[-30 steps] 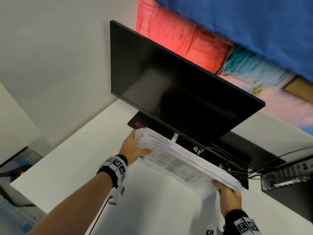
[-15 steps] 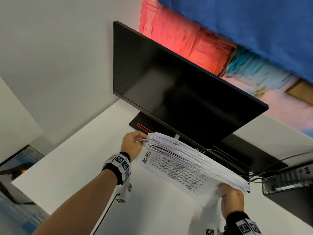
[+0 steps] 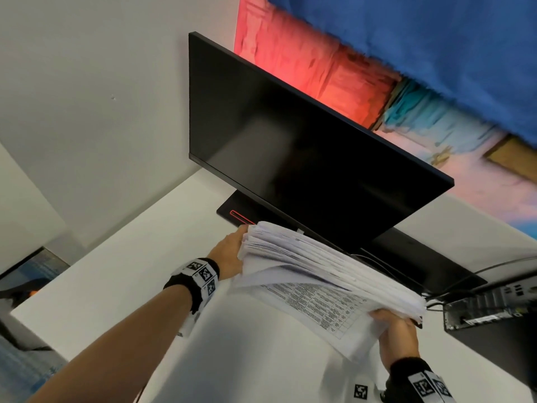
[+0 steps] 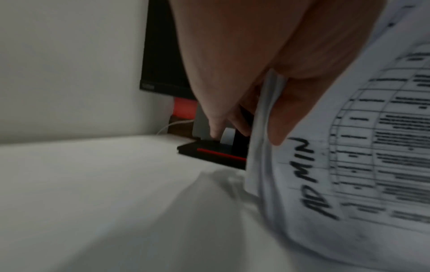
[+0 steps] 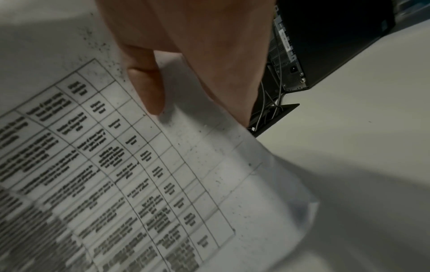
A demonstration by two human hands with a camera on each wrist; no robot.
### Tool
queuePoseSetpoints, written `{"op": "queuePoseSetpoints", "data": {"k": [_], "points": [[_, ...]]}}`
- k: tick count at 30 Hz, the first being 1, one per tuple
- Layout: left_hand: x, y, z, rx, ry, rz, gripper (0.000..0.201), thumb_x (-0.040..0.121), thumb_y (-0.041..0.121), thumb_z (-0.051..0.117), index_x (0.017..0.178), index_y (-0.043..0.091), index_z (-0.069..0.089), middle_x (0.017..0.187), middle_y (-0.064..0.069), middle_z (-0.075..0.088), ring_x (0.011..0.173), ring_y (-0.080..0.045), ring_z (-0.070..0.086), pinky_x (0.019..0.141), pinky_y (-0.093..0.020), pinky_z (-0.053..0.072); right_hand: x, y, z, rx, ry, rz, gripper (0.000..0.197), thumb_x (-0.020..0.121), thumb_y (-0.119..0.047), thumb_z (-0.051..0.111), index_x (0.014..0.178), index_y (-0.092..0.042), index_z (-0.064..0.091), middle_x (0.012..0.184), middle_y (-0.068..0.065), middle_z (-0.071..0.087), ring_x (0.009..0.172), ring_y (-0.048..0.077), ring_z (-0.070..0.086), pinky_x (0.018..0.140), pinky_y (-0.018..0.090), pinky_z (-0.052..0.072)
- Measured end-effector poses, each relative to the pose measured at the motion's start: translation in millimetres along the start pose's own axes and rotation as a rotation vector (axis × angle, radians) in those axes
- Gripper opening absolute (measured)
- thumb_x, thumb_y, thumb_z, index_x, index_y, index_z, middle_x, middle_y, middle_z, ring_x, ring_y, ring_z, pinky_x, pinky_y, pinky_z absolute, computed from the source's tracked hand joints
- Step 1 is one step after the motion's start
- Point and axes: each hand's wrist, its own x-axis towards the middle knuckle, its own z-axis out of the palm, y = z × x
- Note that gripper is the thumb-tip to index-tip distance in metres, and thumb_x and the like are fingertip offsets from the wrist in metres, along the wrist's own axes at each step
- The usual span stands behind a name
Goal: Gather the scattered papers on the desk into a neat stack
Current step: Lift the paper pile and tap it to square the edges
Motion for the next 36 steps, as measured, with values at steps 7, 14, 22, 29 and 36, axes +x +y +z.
{"op": "queuePoseSetpoints", "data": {"k": [7,14,22,29,36], "points": [[-25.6,-8.0,17.2,0.122,-0.163,0.05,0.104,0.059,0.062,0.078,0.146,0.02,0.038,0.145,-0.003,0.052,0.133,-0.022,0.048,0.12,-0.047,0.025,-4.3,-16.7,-15.7,-0.03,-0.155,0.089,0.033,0.058,0.007,0.058,0.089,0.0,0.067,0.104,0.024,0.064,0.091,0.037,0.061,0.079,0.041,0.046],[-20.1,34.1,16.5,-0.48,0.355,0.037,0.017,0.091,0.003,0.065,0.101,0.017,0.065,0.088,0.005,0.069,0.077,-0.005,0.065,0.062,-0.014,0.052,-44.9,-41.6,5.7,0.091,-0.237,-0.241,0.042,0.085,0.015,0.061,0.116,-0.012,0.069,0.108,0.002,0.075,0.099,0.016,0.071,0.084,0.03,0.06],[-24.3,27.4,1.3,-0.486,0.508,-0.01,0.058,0.073,0.026,0.087,0.121,0.019,0.055,0.109,0.011,0.065,0.096,0.001,0.062,0.076,-0.017,0.057,-52.7,-26.9,38.3,-0.116,-0.189,-0.361,0.062,0.083,0.0,0.076,0.139,-0.009,0.052,0.13,0.012,0.065,0.118,0.028,0.064,0.085,0.026,0.054],[-9.8,53.1,-9.9,-0.377,0.608,-0.01,0.041,0.08,0.053,0.07,0.092,0.017,0.056,0.085,0.004,0.065,0.073,-0.012,0.063,0.06,-0.017,0.05,-54.7,-34.8,39.4,-0.09,-0.122,-0.391,0.084,0.077,-0.023,0.086,0.148,-0.024,0.042,0.136,0.004,0.053,0.119,0.022,0.058,0.095,0.031,0.051],[8.7,69.5,-8.1,-0.421,0.756,-0.19,0.044,0.078,0.056,0.068,0.092,0.017,0.054,0.083,0.009,0.058,0.083,-0.021,0.061,0.077,-0.036,0.052,-51.9,-46.3,51.2,0.108,0.009,-0.331,0.046,0.097,-0.048,0.053,0.121,-0.011,0.065,0.119,0.004,0.062,0.108,0.016,0.058,0.095,0.031,0.043]]}}
